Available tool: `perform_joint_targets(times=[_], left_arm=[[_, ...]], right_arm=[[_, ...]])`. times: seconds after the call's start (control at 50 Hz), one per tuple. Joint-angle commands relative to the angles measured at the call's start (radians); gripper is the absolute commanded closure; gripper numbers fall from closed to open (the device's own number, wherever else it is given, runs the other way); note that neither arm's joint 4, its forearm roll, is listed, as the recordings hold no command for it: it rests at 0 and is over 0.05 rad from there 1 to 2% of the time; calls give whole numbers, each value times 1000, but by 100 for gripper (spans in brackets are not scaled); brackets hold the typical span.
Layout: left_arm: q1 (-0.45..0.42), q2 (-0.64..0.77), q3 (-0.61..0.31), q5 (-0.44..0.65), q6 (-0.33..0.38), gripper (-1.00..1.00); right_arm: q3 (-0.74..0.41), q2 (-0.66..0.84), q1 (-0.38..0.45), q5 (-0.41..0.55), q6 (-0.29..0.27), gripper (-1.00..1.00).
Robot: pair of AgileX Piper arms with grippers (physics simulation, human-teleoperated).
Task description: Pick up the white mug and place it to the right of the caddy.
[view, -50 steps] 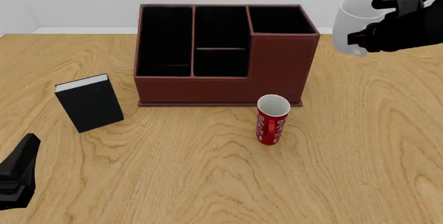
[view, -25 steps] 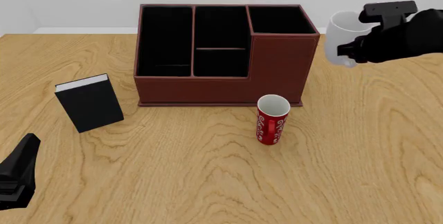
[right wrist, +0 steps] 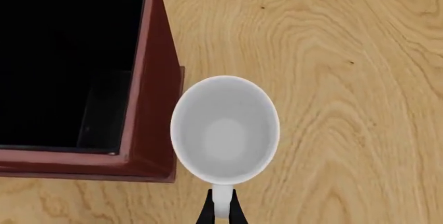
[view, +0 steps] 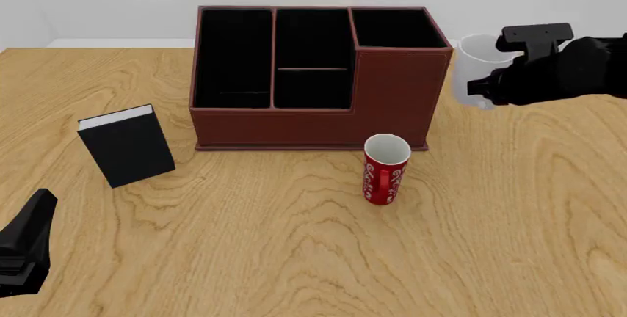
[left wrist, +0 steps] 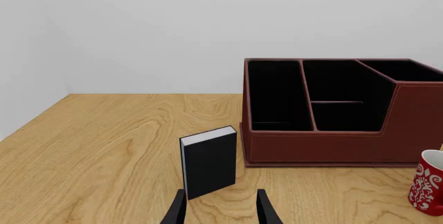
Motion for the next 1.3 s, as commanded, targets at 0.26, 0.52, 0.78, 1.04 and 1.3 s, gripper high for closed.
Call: perform_joint_targets(times=[0.26, 0.52, 0.78, 1.04, 1.3], left_arm=[[0, 0, 0, 0, 0, -100], [0, 0, 0, 0, 0, -100], [0, 0, 0, 0, 0, -100], [0, 0, 0, 0, 0, -100], [0, 0, 0, 0, 0, -100]], right_arm=[[41, 33, 17, -60, 26, 100], [61, 55, 21, -89, 37, 100], [70, 76, 21, -113, 48, 100], [94, 103, 17, -146, 63, 100], [114, 123, 16, -173, 75, 100]])
